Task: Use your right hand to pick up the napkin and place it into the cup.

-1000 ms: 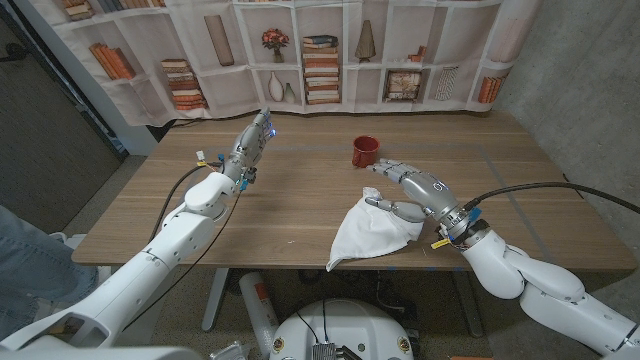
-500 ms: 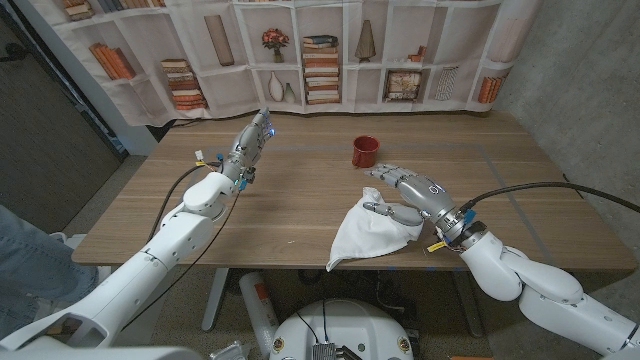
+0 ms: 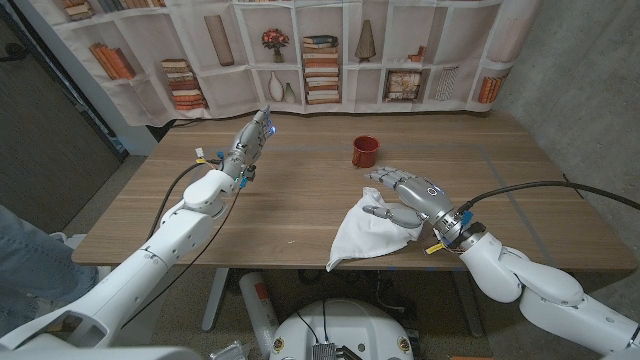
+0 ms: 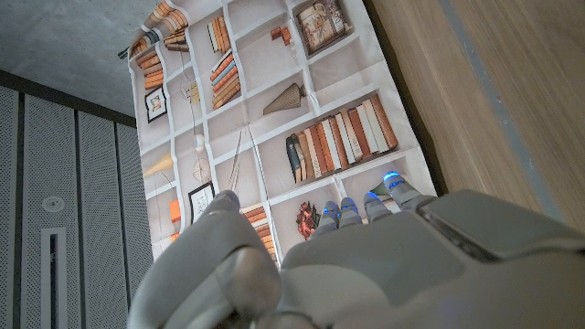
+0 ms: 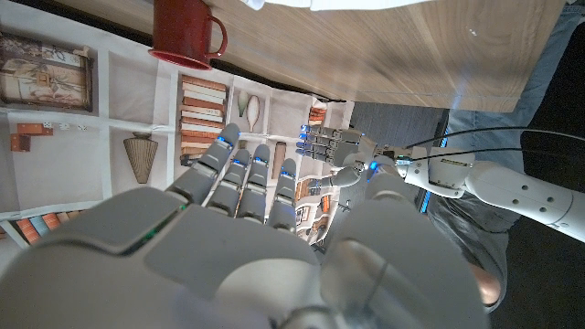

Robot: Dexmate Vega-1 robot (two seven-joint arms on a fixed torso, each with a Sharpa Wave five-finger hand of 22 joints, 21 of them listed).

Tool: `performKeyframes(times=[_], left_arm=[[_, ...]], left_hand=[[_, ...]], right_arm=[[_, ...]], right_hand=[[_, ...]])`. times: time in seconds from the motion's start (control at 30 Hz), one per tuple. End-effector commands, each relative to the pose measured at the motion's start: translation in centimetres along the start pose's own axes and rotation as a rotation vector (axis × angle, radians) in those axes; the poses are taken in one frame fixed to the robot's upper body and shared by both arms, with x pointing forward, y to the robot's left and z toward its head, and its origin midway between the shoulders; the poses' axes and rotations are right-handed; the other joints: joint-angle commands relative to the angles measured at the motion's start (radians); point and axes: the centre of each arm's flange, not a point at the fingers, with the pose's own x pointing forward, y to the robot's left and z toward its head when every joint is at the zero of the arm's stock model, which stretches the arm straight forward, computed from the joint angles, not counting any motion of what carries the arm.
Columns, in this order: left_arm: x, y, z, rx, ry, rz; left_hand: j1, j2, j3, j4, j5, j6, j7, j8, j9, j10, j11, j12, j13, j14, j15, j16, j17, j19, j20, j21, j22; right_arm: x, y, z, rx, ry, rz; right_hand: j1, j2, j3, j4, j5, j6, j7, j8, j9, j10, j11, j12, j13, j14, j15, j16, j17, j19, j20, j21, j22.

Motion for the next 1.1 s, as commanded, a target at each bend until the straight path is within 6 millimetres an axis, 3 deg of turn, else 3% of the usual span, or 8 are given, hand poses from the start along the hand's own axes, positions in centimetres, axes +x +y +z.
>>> performKeyframes(times=[0.03, 0.47, 0.73, 1.0, 1.1], left_arm=[[0.0, -0.3, 0.1, 0.005, 0.0, -0.004], [-0.3, -0.2, 0.0, -0.001, -0.002, 0.004], [-0.3, 0.0, -0.2, -0.002, 0.003, 0.004], [-0.2, -0.1, -0.2, -0.004, 0.001, 0.001], [-0.1, -0.2, -0.3, -0.003, 0.005, 0.0]], left_hand=[[0.001, 0.013, -0.003, 0.003, -0.002, 0.004, 0.0, -0.004, 0.002, 0.003, -0.003, -0.001, 0.002, -0.003, -0.003, -0.005, 0.002, -0.1, -0.03, -0.002, 0.006], [0.002, 0.014, -0.005, 0.003, -0.003, 0.005, -0.001, -0.004, 0.002, 0.003, -0.005, -0.002, 0.002, -0.007, 0.001, -0.007, 0.002, -0.1, -0.029, -0.006, 0.006], [0.002, 0.015, -0.005, 0.003, -0.003, 0.005, -0.002, -0.004, 0.002, 0.003, -0.003, -0.002, 0.002, -0.004, -0.001, -0.005, 0.002, -0.099, -0.028, -0.008, 0.006], [0.002, 0.015, -0.007, 0.002, -0.004, 0.005, -0.002, -0.004, 0.002, 0.003, -0.004, -0.002, 0.002, -0.007, 0.001, -0.006, 0.003, -0.099, -0.026, -0.011, 0.006], [0.002, 0.016, -0.007, 0.002, -0.004, 0.005, -0.003, -0.004, 0.002, 0.004, -0.003, -0.002, 0.002, -0.007, 0.002, -0.007, 0.003, -0.099, -0.026, -0.011, 0.006]], right_arm=[[-0.3, 0.4, 0.0, -0.021, 0.015, 0.038], [0.0, 1.0, 0.1, -0.039, 0.027, 0.077], [-0.1, 1.4, 0.2, -0.05, 0.044, 0.091], [-0.4, 1.6, 0.3, -0.07, 0.063, 0.111], [-0.3, 1.7, 0.3, -0.073, 0.059, 0.106]], right_hand=[[0.014, -0.007, -0.001, -0.007, 0.006, -0.014, 0.005, -0.008, 0.002, -0.006, 0.0, -0.003, 0.003, 0.003, 0.008, -0.004, 0.0, 0.005, 0.011, -0.005, 0.003], [0.037, -0.019, 0.0, -0.01, 0.019, -0.058, 0.001, -0.016, 0.003, -0.031, -0.008, -0.012, 0.005, -0.013, 0.041, -0.008, 0.002, 0.009, 0.045, -0.024, 0.003], [0.049, -0.025, 0.0, -0.009, 0.027, -0.08, -0.005, -0.017, 0.004, -0.064, 0.005, -0.022, 0.007, -0.022, 0.05, -0.009, 0.003, 0.013, 0.065, -0.034, 0.003], [0.056, -0.032, -0.001, -0.006, 0.034, -0.097, -0.006, -0.015, 0.004, -0.081, 0.008, -0.025, 0.008, -0.033, 0.061, -0.01, 0.004, 0.025, 0.111, -0.042, 0.004], [0.066, -0.04, -0.003, -0.007, 0.04, -0.098, -0.009, -0.01, 0.005, -0.084, 0.005, -0.022, 0.008, -0.013, 0.092, -0.002, 0.003, 0.054, 0.126, -0.042, 0.004]])
